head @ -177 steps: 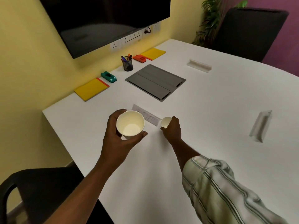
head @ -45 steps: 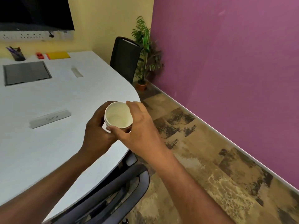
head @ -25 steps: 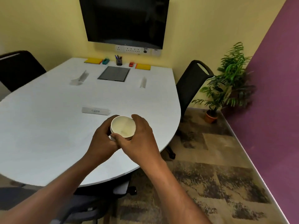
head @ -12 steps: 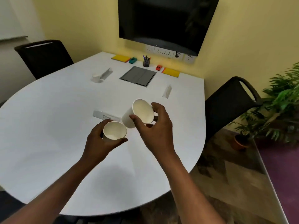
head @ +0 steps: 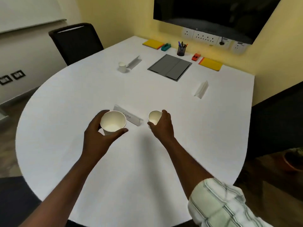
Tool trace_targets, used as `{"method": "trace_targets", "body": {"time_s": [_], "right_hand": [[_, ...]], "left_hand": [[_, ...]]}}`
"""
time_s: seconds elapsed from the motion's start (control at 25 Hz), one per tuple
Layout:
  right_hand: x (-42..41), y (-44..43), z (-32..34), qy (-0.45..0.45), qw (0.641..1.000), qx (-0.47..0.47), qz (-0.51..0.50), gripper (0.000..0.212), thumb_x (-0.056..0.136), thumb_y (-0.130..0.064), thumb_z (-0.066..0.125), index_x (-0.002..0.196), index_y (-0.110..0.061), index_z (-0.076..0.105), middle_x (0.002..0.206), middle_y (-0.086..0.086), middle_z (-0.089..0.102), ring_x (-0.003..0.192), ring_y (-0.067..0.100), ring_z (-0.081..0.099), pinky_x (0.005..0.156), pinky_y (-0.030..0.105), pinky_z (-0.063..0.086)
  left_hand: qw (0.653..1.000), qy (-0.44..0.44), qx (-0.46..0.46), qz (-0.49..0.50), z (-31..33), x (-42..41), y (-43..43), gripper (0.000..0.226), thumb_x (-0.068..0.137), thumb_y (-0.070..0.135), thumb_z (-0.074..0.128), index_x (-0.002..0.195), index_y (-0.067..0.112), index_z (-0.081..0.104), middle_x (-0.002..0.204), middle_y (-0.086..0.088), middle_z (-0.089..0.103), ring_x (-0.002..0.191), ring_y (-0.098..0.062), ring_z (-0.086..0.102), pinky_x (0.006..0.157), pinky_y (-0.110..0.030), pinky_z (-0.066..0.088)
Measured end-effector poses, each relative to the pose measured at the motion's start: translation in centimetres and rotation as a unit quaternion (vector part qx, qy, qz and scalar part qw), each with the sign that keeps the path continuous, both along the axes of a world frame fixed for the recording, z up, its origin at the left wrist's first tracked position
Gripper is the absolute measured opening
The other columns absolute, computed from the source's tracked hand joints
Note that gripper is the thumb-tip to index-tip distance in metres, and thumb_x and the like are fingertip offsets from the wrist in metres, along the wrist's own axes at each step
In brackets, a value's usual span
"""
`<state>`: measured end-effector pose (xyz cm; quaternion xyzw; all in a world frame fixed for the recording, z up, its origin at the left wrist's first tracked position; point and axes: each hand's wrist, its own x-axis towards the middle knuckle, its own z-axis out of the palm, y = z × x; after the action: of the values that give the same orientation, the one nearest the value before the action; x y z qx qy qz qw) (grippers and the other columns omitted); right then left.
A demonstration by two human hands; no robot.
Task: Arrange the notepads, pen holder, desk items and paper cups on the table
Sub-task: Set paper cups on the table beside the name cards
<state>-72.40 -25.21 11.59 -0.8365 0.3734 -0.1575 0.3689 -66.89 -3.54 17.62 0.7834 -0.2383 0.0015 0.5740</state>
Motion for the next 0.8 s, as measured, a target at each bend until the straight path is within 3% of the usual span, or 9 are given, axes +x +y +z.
{"method": "trace_targets", "body": {"time_s": [0.16, 0.44, 0.8], "right_hand": [[3.4, -3.2, -5.4, 0.047, 0.996, 0.055, 0.054, 0.083, 0.081, -0.025, 0.074, 0.144, -0.004, 0.023, 0.141, 0.012, 0.035, 0.127, 0.03, 0.044, 0.1, 0.034, 0.039], [7.3, -5.3, -10.1, 0.081, 0.988, 0.059, 0.114, 0.083, 0.081, -0.02, 0.074, 0.143, -0.001, 0.023, 0.138, 0.016, 0.036, 0.124, 0.035, 0.044, 0.102, 0.04, 0.039], [9.2, -6.1, -12.3, 0.094, 0.983, 0.068, 0.145, 0.081, 0.081, -0.019, 0.074, 0.142, 0.0, 0.024, 0.138, 0.017, 0.033, 0.122, 0.041, 0.043, 0.101, 0.044, 0.039]], "left_hand": [[0.998, 0.013, 0.005, 0.067, -0.3, 1.2, -2.3, 0.08, 0.049, 0.048, 0.083, 0.122, 0.032, 0.054, 0.117, 0.028, 0.055, 0.105, 0.015, 0.05, 0.078, 0.002, 0.04], [0.994, 0.045, 0.012, 0.097, -2.6, 2.7, -5.8, 0.081, 0.054, 0.038, 0.087, 0.126, 0.027, 0.052, 0.124, 0.018, 0.056, 0.114, 0.0, 0.054, 0.087, -0.006, 0.044], [0.991, 0.063, 0.013, 0.115, -3.9, 2.4, -6.7, 0.078, 0.052, 0.041, 0.085, 0.122, 0.037, 0.051, 0.115, 0.04, 0.052, 0.109, 0.014, 0.05, 0.082, 0.001, 0.04]]}}
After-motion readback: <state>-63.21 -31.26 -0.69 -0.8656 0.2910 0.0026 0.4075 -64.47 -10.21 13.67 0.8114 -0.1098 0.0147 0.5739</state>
